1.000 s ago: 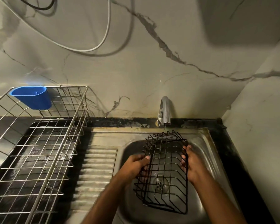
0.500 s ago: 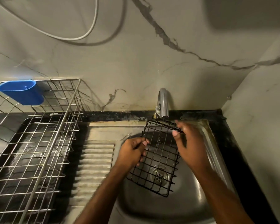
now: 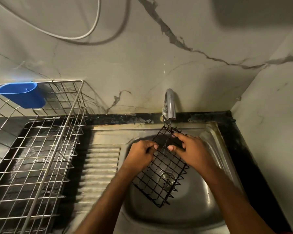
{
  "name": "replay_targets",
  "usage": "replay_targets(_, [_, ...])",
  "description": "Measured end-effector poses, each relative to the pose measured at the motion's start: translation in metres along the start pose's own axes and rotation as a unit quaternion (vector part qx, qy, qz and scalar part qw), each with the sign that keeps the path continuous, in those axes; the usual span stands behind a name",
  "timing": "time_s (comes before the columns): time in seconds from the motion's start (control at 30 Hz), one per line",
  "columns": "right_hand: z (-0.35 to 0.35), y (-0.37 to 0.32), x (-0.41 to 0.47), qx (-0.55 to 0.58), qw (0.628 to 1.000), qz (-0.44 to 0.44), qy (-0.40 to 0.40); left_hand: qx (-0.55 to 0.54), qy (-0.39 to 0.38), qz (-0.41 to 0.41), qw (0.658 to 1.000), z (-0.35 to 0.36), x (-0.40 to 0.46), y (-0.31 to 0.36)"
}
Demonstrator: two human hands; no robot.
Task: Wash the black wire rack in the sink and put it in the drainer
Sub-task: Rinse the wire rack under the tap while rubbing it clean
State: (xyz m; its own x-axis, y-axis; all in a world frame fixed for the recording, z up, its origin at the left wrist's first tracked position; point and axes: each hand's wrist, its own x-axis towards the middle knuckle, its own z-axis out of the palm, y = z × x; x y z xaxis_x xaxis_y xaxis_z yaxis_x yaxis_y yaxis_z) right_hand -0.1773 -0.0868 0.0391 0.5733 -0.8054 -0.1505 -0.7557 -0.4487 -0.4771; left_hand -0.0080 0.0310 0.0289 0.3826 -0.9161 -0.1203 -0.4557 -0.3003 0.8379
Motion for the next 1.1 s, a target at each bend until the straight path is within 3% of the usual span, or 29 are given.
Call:
replay_targets(0.17, [0.002,0.007,-0.009,0.131,0.99,0.037,0.046,0.157,0.025,0.092,0.983,-0.001,0.004,-0.005])
replay_targets(0.3, [0.002,0.018,-0.011,0.179,0.978,0.074,0.083,0.18,0.114,0.075,0.974,-0.002,-0.001,-0.008])
replay_targets(0.37, [-0.001,0.024,-0.011,0.206,0.969,0.089,0.099,0.174,0.18,0.0,0.968,-0.001,-0.01,-0.011])
replay_targets(0.43, [-0.004,0.032,-0.01,0.229,0.961,0.11,0.105,0.117,0.197,-0.14,0.963,0.007,-0.015,-0.023])
replay_targets(0.5, [-0.007,0.04,-0.011,0.242,0.957,0.125,0.102,-0.064,0.135,-0.254,0.955,0.019,-0.019,-0.035])
replay_targets(0.57, [-0.007,0.044,-0.013,0.257,0.953,0.129,0.096,-0.195,0.064,-0.325,0.923,0.034,-0.024,-0.04])
replay_targets(0.6, [-0.005,0.045,-0.014,0.261,0.952,0.131,0.094,-0.209,0.047,-0.329,0.92,0.039,-0.027,-0.038])
replay_targets(0.77, [-0.009,0.047,-0.022,0.256,0.951,0.132,0.11,-0.186,0.104,-0.271,0.939,0.044,-0.024,-0.035])
replay_targets(0.93, [-0.013,0.05,-0.031,0.187,0.969,0.13,0.095,-0.172,0.122,-0.204,0.956,0.031,-0.019,-0.021])
replay_targets(1.1, [-0.022,0.051,-0.043,0.169,0.972,0.134,0.094,-0.127,0.1,-0.168,0.972,0.032,-0.018,-0.007])
